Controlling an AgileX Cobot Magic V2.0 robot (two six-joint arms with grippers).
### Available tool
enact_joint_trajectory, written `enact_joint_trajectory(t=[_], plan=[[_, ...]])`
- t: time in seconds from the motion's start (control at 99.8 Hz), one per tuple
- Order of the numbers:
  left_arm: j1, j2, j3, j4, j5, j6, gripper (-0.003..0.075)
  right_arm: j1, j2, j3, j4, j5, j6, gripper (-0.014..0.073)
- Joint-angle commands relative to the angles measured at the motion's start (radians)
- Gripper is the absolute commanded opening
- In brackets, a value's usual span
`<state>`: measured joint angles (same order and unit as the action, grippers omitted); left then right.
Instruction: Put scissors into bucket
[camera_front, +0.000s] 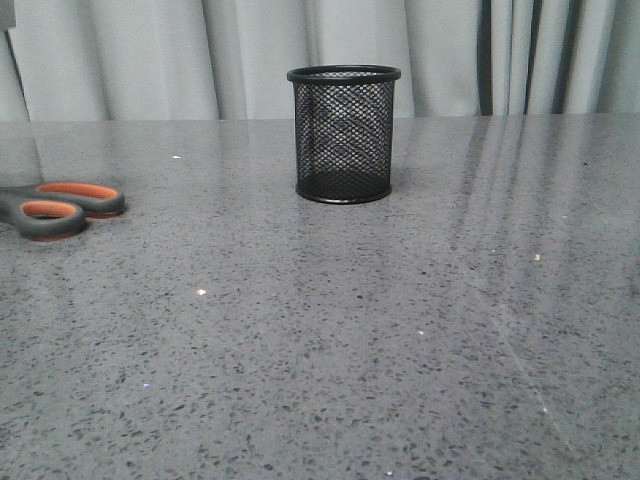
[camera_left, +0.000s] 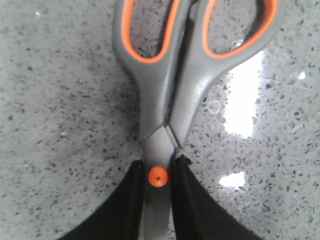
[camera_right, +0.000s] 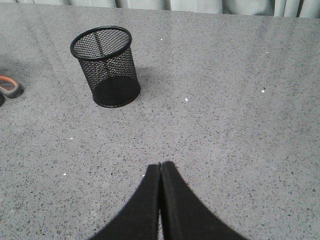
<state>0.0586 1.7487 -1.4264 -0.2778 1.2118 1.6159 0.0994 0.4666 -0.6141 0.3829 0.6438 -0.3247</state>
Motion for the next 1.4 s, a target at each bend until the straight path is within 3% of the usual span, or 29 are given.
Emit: enact_joint_trajectory(t=[0.0, 0.571, 0.802, 1.092, 1.213, 1.393], plan=[[-0.004, -0.074, -0.021, -0.044, -0.009, -0.008, 0.007, 0.003, 0.015, -0.038, 0.006, -0.07, -0.008, -0.0058], [-0.004, -0.201, -0.033, -0.273, -0.024, -0.009, 0.0069, 0.003, 0.015, -0.038, 0.07, -0.086, -0.008, -0.0058], [-0.004, -0.242, -0.033, -0.463, -0.026, -0.009, 0.0064, 0.003, 0.015, -0.052, 0.259, -0.116, -0.014, -0.0057], [-0.055, -0.282, -0.038, -0.543, -0.077, -0.009, 0.0062, 0.003, 0.059, -0.157, 0.604, -0.048, -0.27, -0.0043], [-0.114, -0.282, -0.064, -0.533, -0.094, -0.009, 0.0062, 0.003, 0.129, -0.219, 0.654, 0.036, -0.286, 0.0069], [-0.178, -0.282, -0.116, -0.533, -0.101, -0.009, 0.0062, 0.003, 0.222, -0.312, 0.708, 0.094, -0.296, 0.0421]])
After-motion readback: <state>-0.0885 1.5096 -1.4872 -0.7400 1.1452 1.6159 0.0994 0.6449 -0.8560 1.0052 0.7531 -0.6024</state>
